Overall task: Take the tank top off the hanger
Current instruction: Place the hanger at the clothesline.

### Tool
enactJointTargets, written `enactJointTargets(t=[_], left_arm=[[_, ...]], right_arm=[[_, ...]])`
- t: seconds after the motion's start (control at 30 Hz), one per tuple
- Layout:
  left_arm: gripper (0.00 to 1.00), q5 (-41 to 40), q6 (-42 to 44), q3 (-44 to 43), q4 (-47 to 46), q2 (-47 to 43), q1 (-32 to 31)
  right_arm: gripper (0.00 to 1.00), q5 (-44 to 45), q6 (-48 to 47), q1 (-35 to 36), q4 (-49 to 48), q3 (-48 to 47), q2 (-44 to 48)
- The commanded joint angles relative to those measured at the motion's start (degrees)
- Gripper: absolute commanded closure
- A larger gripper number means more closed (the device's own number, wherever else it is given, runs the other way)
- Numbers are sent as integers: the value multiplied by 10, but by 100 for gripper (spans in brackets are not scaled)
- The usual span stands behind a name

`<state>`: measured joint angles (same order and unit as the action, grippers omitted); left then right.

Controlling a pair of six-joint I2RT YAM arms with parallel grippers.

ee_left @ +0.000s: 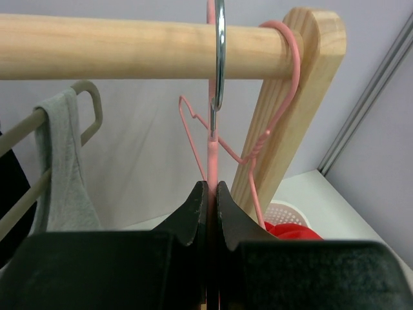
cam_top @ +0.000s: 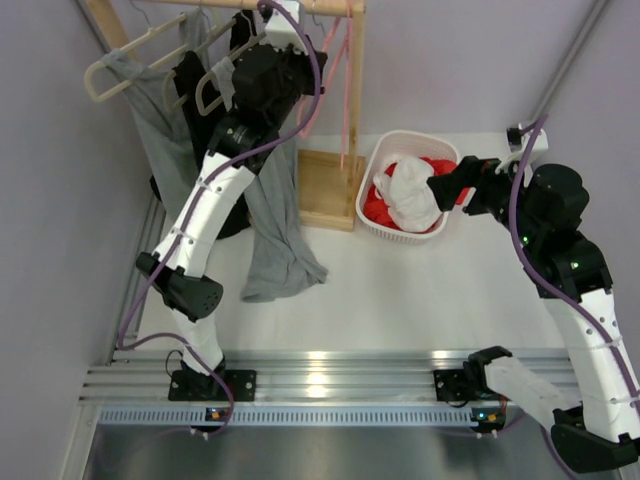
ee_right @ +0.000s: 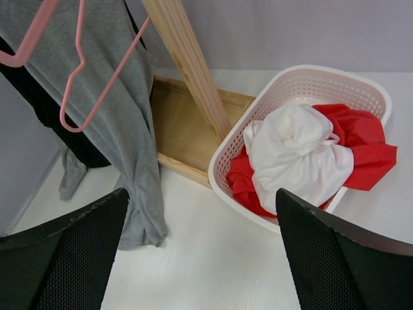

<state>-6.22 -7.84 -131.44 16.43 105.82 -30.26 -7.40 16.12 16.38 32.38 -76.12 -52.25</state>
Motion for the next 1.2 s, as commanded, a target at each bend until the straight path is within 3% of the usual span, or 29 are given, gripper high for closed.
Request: enactJointTargets(t=[0.0,1.17], left_arm=[[100,-20,25,-31,-31,18,-12],[100,-41,41,-114,-31,103,-28]], right_arm=[[6,-8,0,4,7,-9,10],[5,-26,5,3,8,-16,15]])
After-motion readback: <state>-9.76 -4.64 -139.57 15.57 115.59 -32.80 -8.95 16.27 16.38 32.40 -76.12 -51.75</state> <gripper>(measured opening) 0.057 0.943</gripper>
